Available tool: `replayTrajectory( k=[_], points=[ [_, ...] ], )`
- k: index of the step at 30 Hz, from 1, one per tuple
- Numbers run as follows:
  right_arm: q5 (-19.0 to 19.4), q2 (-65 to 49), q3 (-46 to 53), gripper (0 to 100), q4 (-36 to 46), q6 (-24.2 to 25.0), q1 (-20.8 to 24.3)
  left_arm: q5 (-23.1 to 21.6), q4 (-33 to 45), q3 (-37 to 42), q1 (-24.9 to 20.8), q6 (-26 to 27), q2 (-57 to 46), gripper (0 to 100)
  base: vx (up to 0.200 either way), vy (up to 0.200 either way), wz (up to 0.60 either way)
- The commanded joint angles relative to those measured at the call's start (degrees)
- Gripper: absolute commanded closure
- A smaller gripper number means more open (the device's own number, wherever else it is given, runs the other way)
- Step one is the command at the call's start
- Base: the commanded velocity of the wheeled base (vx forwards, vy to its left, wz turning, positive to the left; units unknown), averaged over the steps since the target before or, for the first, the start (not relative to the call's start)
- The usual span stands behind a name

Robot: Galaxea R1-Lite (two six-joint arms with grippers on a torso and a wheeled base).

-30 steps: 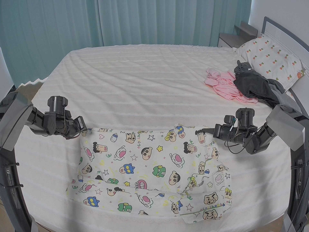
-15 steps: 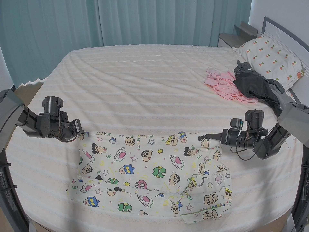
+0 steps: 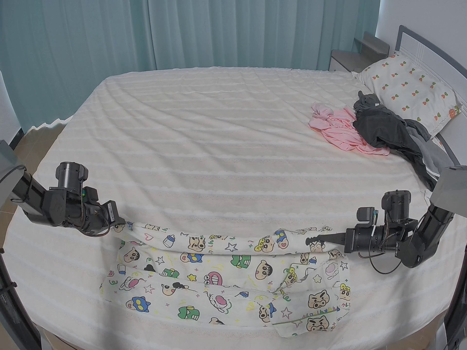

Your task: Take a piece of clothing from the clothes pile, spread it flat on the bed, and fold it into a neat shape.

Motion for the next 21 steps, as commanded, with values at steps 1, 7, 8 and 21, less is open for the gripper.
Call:
replayTrajectory(
  k=[1, 7, 8, 21],
  points=[
    [0.1, -1.2, 6.9, 100, -3.3, -1.2, 0.7, -1.6, -5.5, 8.8, 0.2, 0.0, -4.4, 100, 0.000, 0.000, 0.00],
    [0.0, -0.5, 11.3, 100, -4.8, -4.4, 1.4, -1.6, -12.2, 15.9, 0.2, 0.0, -3.9, 100, 0.000, 0.000, 0.00],
    [-0.1, 0.3, 12.4, 100, -4.9, -5.8, 1.8, -1.7, -13.3, 17.5, 0.2, 0.0, -3.5, 100, 0.000, 0.000, 0.00],
    [-0.5, 1.0, 17.6, 100, -4.9, -8.8, 2.1, -1.8, -25.2, 27.1, 0.3, -0.5, 1.0, 100, 0.000, 0.000, 0.00]
  ],
)
